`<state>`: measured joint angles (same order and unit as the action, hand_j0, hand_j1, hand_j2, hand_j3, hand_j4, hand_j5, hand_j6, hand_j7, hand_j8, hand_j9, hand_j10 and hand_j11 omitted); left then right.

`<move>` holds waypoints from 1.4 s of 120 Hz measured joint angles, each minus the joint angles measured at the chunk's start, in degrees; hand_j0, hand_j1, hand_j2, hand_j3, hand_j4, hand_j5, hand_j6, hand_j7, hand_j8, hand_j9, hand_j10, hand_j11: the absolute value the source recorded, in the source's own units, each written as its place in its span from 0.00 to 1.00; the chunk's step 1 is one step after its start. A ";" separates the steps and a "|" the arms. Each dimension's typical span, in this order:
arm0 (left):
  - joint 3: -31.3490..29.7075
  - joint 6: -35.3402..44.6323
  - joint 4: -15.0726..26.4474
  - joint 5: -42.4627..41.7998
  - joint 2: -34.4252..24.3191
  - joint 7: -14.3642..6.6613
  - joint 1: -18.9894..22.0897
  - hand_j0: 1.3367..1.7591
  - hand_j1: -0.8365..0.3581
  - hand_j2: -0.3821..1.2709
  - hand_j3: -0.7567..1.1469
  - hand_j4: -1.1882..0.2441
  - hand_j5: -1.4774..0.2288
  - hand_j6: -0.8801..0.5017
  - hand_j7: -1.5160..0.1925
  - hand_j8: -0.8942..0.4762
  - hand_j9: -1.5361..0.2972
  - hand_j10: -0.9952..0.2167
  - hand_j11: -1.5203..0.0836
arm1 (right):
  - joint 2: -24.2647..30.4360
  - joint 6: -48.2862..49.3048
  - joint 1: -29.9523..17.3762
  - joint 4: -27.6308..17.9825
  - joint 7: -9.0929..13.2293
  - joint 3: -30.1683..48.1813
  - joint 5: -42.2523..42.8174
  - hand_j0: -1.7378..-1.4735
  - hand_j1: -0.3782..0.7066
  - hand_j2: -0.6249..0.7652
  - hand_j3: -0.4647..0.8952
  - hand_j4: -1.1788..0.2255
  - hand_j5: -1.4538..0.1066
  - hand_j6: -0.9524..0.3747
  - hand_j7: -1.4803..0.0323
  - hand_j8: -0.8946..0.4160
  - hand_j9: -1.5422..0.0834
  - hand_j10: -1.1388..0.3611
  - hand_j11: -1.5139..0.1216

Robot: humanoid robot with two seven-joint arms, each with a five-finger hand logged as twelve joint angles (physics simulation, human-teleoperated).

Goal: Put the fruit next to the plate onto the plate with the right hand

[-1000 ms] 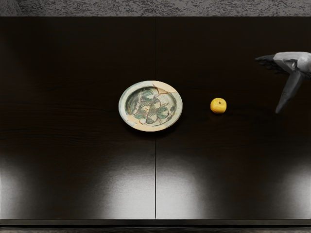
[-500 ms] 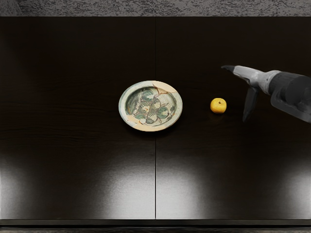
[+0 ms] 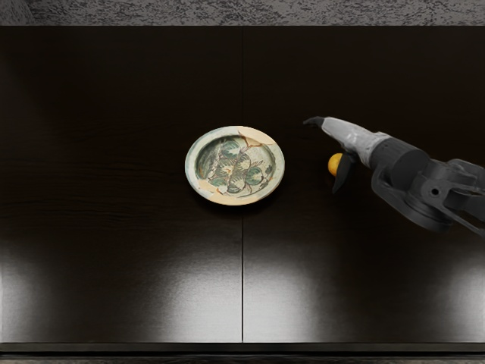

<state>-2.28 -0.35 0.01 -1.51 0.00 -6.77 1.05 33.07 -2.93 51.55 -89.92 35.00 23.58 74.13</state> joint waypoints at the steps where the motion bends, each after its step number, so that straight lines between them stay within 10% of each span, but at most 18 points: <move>1: 0.00 0.00 0.00 -0.01 0.00 0.00 0.00 0.76 0.99 0.23 0.40 0.83 0.87 0.64 0.89 0.65 0.84 0.82 0.95 | -0.20 -0.02 -0.01 0.06 0.00 0.00 0.08 0.30 0.18 0.43 0.34 0.73 0.81 0.61 0.86 0.57 0.83 0.66 0.81; 168: 0.00 0.00 0.00 0.00 0.00 0.00 -0.02 0.76 0.99 0.23 0.40 0.83 0.87 0.64 0.89 0.65 0.84 0.82 0.95 | -7.13 -17.94 -8.05 12.15 0.00 -0.04 7.99 0.30 0.40 0.40 0.34 0.60 0.65 0.46 0.69 0.42 0.68 0.53 0.66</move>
<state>-2.28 -0.35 0.01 -1.51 0.00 -6.76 1.03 25.95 -20.87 43.50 -77.77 35.00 23.54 82.13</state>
